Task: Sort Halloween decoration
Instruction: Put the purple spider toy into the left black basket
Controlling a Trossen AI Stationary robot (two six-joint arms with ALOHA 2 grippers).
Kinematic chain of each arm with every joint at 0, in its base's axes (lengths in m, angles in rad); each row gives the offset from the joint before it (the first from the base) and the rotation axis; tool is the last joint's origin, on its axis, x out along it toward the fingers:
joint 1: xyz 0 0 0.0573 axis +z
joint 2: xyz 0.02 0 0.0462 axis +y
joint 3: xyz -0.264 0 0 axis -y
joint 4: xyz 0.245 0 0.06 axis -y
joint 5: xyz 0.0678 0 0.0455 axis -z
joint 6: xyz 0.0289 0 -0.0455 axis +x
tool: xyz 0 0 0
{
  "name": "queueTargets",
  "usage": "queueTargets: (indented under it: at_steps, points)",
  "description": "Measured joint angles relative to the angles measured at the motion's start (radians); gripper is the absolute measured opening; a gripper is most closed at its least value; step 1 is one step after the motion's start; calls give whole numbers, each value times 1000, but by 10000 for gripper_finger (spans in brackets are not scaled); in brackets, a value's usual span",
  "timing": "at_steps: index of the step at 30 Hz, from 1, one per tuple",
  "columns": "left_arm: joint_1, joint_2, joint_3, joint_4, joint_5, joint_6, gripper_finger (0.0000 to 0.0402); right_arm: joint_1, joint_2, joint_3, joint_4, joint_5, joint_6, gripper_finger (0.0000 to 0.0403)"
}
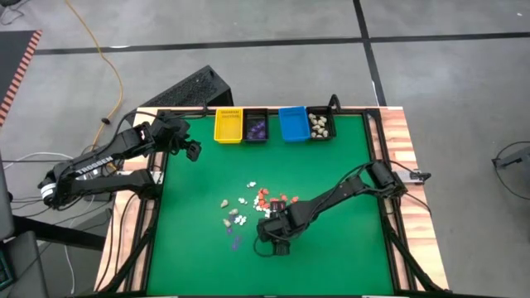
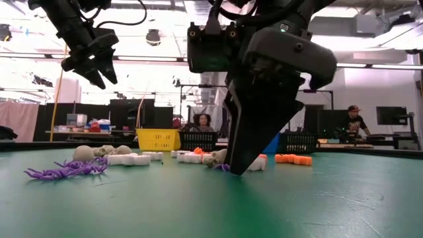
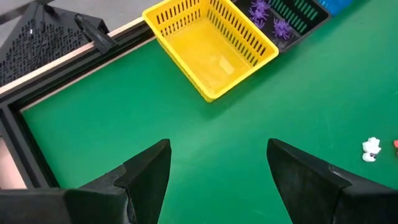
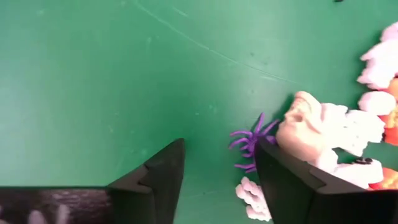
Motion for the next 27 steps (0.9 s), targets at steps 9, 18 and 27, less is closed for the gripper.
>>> queueTargets:
  at_steps: [9, 18, 27]
  points:
    - [0, 0, 0, -1, 0, 0, 256, -6, 3, 0, -13, 21, 131, 58]
    - [0, 0, 0, -1, 0, 12, 256, 6, 6, 14, -16, 26, 244, 21]
    - [0, 0, 0, -1, 2, 12, 256, 8, 10, 138, -72, 15, 251, 14]
